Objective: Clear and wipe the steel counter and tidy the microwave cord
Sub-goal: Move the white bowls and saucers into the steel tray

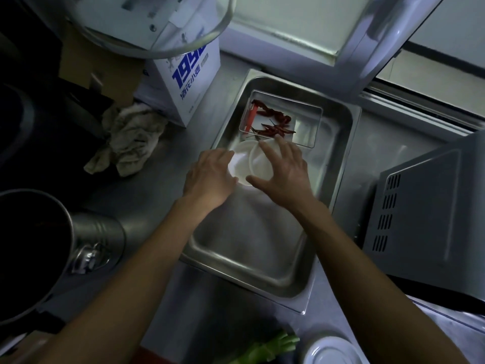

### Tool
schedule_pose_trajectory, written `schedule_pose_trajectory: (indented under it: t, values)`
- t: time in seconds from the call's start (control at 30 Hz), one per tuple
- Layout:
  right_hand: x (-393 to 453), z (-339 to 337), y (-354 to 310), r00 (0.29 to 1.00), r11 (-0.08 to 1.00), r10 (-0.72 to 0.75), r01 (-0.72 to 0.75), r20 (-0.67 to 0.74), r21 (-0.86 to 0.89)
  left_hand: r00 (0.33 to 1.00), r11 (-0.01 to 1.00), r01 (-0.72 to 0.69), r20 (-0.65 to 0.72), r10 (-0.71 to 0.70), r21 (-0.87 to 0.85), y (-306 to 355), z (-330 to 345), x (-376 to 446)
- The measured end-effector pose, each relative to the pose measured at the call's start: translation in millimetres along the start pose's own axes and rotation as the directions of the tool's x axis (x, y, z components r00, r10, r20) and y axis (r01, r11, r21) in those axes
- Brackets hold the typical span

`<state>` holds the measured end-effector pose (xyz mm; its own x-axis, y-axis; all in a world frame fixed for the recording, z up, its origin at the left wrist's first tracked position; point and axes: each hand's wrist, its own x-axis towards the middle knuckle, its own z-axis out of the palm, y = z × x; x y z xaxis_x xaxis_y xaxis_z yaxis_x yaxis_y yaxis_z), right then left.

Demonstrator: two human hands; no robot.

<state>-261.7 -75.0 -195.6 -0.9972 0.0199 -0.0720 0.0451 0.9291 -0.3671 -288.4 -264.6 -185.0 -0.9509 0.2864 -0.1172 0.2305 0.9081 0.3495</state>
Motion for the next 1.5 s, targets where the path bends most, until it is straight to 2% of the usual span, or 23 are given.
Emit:
schedule_pose_trajectory:
  t: [0.27, 0.5, 0.9, 1.0, 1.13, 1.33, 1.5]
  values:
    - [25, 27, -24, 0.992, 0.995, -0.086, 0.091, 0.093, -0.052, 0.998, 1.0, -0.016, -0.054, 0.015, -0.023, -21, -3, -4]
    - [35, 45, -20, 0.986, 0.989, -0.084, 0.1, 0.143, -0.108, 0.998, 0.999, -0.024, -0.057, 0.023, -0.023, -28, 2, -4]
    - [30, 46, -19, 0.984, 0.984, -0.096, 0.116, 0.15, -0.135, 1.0, 0.999, -0.01, -0.015, 0.009, -0.048, -31, 3, -17]
    - [12, 44, -18, 0.987, 0.984, -0.114, 0.128, 0.111, -0.126, 1.0, 0.999, -0.014, -0.004, 0.013, -0.05, -28, -1, -25]
    - [-25, 29, -16, 0.997, 0.997, -0.021, 0.026, 0.068, -0.069, 1.0, 0.999, -0.021, 0.015, 0.022, -0.033, -12, -5, -41]
    - [-102, -2, 1, 0.998, 0.998, 0.06, -0.06, -0.001, 0.019, 0.99, 0.991, -0.136, 0.043, 0.137, -0.019, 26, -1, -75]
    - [-158, -20, 26, 0.993, 0.995, 0.095, -0.096, -0.072, -0.016, 0.975, 0.979, -0.206, 0.088, 0.204, 0.007, 64, 7, -106]
